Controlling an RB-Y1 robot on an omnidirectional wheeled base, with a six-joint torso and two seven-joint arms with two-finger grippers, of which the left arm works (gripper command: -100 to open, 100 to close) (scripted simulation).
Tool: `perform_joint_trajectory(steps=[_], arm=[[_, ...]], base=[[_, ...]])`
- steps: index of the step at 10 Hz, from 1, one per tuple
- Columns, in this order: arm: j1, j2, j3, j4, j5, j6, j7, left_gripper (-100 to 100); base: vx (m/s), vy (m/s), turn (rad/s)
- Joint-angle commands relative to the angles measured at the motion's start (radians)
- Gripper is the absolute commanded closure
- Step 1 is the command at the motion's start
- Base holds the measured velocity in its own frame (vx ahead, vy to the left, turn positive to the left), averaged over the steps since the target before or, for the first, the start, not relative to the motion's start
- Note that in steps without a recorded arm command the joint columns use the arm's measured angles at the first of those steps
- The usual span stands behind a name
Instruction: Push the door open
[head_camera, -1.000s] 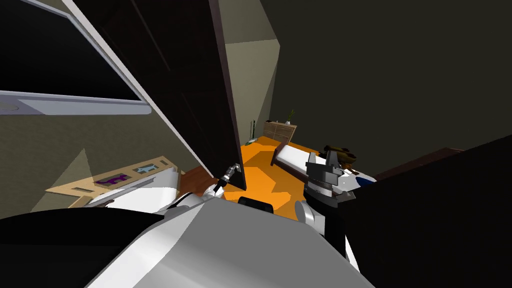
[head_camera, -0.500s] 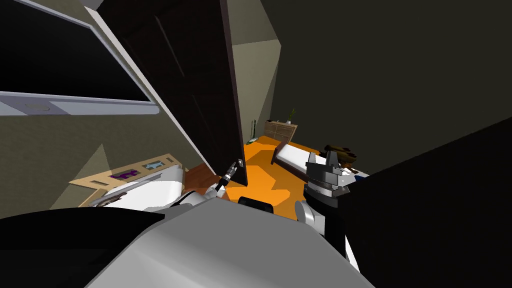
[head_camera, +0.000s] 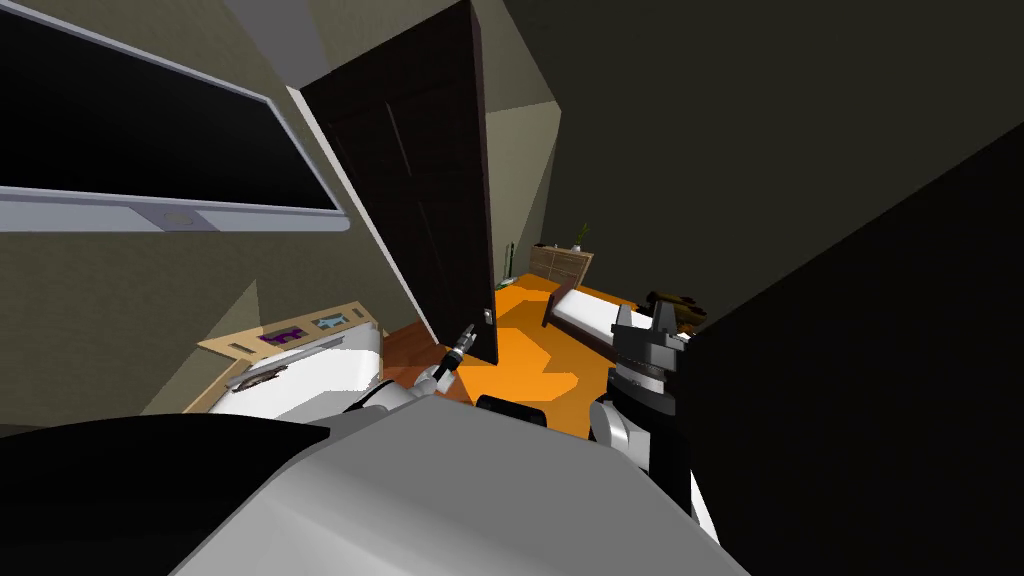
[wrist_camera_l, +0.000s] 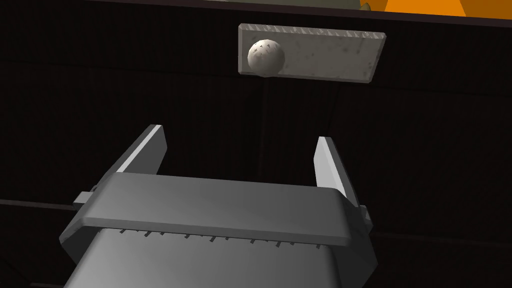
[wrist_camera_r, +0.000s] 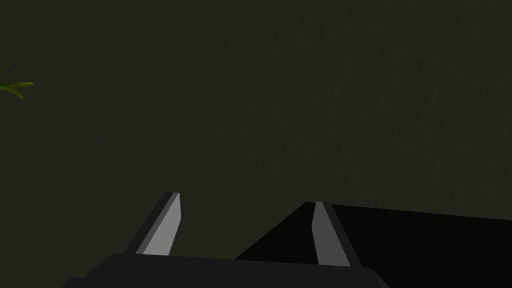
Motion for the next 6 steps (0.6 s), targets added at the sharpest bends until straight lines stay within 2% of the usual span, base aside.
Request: perform_joint_trajectory(steps=[1, 6], arm=[[0.0, -0.006, 0.005, 0.0, 0.003, -0.001, -0.009, -100], [-0.001, -0.025, 0.022, 0.001, 0.012, -0.002, -0.037, -100]], base=[[0.115, 0.013, -0.045], [0.237, -0.007, -0.036]])
